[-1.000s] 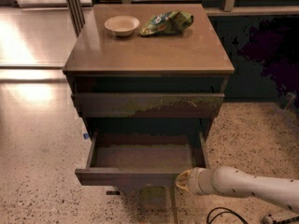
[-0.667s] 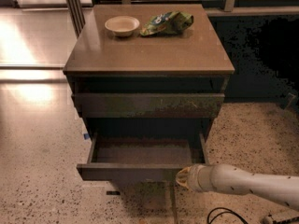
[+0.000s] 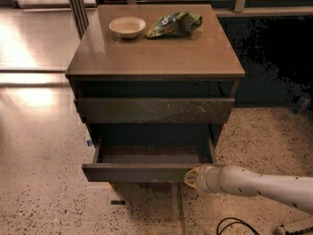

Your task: Close middle drawer

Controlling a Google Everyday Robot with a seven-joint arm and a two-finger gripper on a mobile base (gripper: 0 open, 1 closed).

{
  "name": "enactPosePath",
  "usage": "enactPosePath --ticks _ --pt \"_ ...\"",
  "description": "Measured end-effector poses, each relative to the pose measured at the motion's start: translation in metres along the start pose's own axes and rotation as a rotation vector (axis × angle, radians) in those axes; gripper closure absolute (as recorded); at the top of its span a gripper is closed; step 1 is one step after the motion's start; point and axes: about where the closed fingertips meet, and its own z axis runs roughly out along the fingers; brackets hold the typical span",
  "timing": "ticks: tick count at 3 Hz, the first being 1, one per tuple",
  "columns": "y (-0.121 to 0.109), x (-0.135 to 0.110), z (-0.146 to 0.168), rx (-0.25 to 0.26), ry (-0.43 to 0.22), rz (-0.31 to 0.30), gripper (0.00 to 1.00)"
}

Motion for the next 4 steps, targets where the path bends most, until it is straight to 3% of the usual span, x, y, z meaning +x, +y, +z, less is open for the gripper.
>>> enactPosePath --ticks 2,4 --pt "-0.022 0.003 0.011 0.028 0.014 -0.046 1.0" --pt "-0.061 0.0 0.023 0.071 0.027 -0.129 1.0"
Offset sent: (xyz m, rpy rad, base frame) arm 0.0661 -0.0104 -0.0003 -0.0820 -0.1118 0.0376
